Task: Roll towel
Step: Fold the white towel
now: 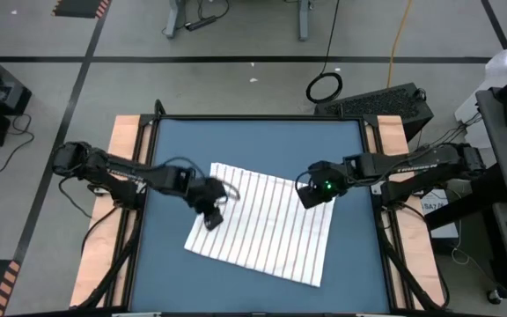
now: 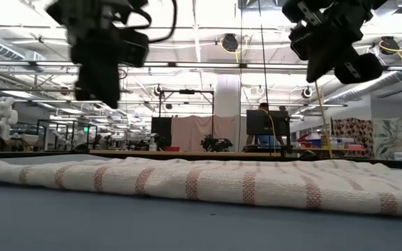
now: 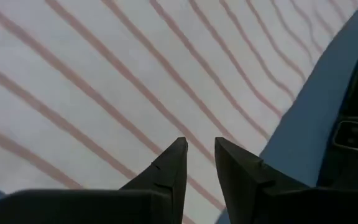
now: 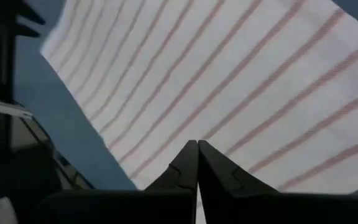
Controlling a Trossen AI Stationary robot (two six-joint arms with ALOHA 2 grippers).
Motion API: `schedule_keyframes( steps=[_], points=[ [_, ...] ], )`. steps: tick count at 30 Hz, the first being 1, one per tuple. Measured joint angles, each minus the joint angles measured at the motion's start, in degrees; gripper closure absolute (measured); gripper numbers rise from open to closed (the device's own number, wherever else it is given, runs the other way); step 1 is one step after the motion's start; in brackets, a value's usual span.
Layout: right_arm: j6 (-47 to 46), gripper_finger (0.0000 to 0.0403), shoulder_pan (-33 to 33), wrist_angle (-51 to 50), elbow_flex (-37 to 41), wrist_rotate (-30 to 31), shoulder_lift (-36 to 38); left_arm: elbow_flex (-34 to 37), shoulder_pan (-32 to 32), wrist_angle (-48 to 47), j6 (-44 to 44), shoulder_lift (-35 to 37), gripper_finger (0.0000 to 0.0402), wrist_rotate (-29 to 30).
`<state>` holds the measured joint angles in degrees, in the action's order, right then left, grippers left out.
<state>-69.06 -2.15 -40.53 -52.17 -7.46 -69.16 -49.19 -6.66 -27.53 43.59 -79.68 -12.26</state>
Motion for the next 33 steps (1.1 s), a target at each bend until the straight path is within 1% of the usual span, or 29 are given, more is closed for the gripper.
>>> schedule_keyframes(
  steps=[4,6,7,10,15,19,23,25,29,33],
  points=[
    [7.1,0.0403,0.0,-4.3,0.7,0.0,-2.1,0.0,-7.7,0.1,10.7,-0.6,0.0314,10.5],
    [11.5,0.0403,0.0,-5.8,1.3,-0.1,-3.4,0.0,-10.2,0.1,15.4,-2.2,0.0314,15.2],
    [13.5,0.0403,0.0,-5.9,1.6,-0.2,-4.0,0.0,-11.0,0.0,16.8,-3.4,0.0314,16.6],
    [18.4,0.0403,-0.1,-5.8,2.5,-0.2,-5.6,0.0,-12.2,1.6,19.1,-8.3,0.0314,17.1],
    [25.9,0.0403,-0.1,-3.1,3.9,0.2,-7.7,0.0,-11.8,5.4,21.6,-15.6,0.0314,17.1],
    [28.3,0.0403,-0.2,1.3,6.9,0.1,-8.8,-0.3,-10.4,6.6,21.7,-19.1,0.0314,16.8],
    [26.5,0.0403,-0.7,6.6,11.2,0.0,-8.7,-0.4,-8.8,6.2,18.4,-20.5,0.0314,16.0],
    [25.0,0.0403,-1.3,7.8,12.8,0.0,-8.7,-0.4,-7.8,5.9,14.7,-20.6,0.0314,15.2],
    [20.4,0.0403,-3.5,12.9,15.7,-0.1,-8.7,-0.4,-4.4,5.6,5.9,-20.6,0.0314,15.5],
    [14.6,0.0403,-6.6,15.7,16.4,0.0,-8.7,-0.7,-0.9,4.6,-2.0,-20.4,0.0314,14.9]
  ],
)
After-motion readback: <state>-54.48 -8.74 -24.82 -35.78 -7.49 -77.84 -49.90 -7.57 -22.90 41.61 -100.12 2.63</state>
